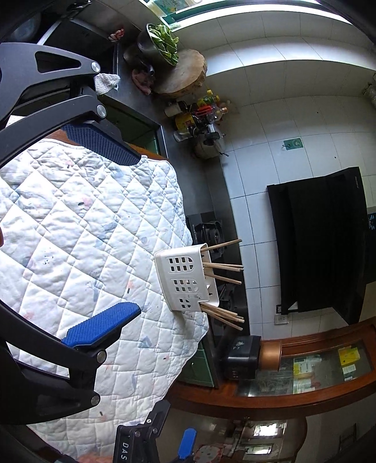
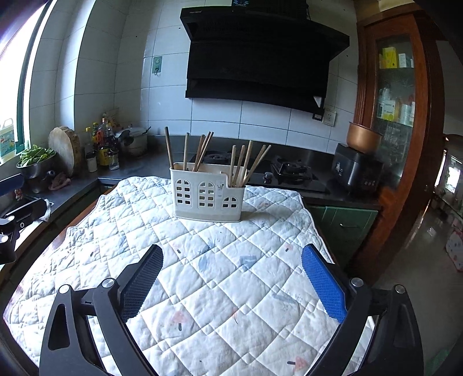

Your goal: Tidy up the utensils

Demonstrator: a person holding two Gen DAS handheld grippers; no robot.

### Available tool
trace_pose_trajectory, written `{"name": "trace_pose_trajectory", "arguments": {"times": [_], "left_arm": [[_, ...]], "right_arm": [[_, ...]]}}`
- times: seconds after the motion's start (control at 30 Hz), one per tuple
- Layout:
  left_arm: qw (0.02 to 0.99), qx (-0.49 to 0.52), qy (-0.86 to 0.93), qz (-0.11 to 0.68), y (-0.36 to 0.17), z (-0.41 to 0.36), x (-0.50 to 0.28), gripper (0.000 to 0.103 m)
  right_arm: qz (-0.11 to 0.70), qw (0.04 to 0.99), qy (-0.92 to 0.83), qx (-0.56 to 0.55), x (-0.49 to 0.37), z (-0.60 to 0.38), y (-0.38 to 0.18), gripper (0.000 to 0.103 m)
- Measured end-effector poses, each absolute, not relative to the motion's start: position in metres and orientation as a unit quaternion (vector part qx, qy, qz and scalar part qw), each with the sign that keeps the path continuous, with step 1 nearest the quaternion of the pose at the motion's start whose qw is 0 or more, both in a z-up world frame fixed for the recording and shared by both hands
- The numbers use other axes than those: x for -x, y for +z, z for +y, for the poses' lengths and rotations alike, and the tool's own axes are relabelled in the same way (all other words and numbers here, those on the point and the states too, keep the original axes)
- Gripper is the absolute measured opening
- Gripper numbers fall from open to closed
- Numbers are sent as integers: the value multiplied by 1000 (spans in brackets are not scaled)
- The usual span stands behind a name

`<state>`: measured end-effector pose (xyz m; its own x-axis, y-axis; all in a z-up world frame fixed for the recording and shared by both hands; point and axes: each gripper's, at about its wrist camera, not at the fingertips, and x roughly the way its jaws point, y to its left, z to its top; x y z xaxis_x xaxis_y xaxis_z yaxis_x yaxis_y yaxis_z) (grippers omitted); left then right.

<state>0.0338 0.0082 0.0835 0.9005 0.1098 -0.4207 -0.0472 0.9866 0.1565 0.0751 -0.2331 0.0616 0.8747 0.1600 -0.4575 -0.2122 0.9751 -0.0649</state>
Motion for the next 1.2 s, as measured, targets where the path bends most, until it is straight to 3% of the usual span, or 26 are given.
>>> {"name": "trace_pose_trajectory", "arguments": {"times": [1.2], "left_arm": [[965, -52, 42, 255, 51, 4, -45, 95]], "right_arm": [[259, 960, 100, 32, -71, -251, 40, 95]]}}
